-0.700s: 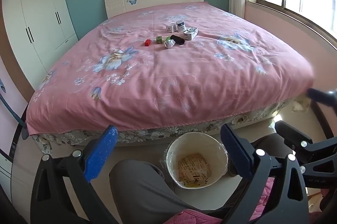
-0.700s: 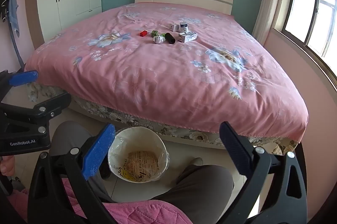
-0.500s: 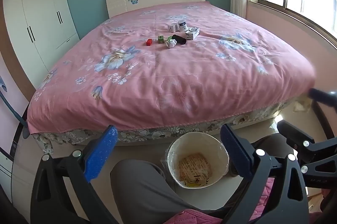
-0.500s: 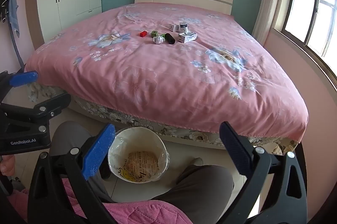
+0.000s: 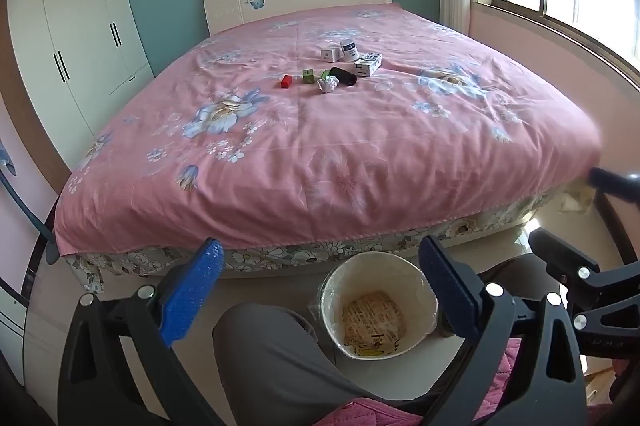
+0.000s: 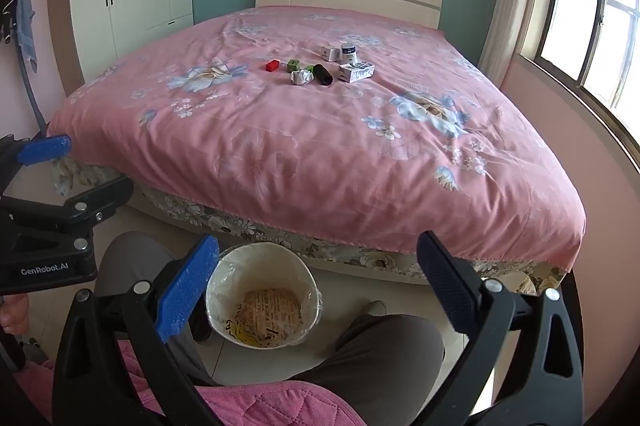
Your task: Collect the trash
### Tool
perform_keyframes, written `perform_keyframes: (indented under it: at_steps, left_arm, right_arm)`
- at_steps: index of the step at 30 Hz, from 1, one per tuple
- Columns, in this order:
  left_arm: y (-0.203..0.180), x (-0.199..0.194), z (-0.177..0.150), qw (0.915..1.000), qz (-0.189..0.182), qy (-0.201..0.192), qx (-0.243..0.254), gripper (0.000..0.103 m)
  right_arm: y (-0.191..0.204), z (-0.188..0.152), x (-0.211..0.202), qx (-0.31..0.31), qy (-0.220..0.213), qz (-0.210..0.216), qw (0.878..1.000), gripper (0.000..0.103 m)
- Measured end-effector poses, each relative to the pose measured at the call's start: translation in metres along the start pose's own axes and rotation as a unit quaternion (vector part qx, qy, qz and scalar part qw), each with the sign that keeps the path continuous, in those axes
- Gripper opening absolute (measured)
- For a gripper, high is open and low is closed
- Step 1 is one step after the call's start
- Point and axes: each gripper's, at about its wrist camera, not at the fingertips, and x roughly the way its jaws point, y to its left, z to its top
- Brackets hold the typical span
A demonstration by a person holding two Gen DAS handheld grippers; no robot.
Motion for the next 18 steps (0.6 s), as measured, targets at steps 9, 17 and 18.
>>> perform_keyframes:
  at_steps: [9,17,18]
  left_arm:
    - [0.0042,0.0008,0.0016,1.0000,0.001,-0.003,0.000,0.099]
    - [0.0033,0.0000,0.0019,1.0000,0.002,-0.003,0.000,0.099]
    - [0.0064,0.0002,0.0050,1.0000,0.002,-0.003,-0.001,0.099]
  right_arm:
    - [0.0000,0.0024,-0.0020,0.000,-0.002,-0.001,1.000,0.097]
    - [0.0003,0.0030,-0.0027,0.000,-0.003,-0.001,1.000,0.097]
    - [0.0003,0.0035,-0.0029,0.000,-0.003,-0.001,1.000,0.097]
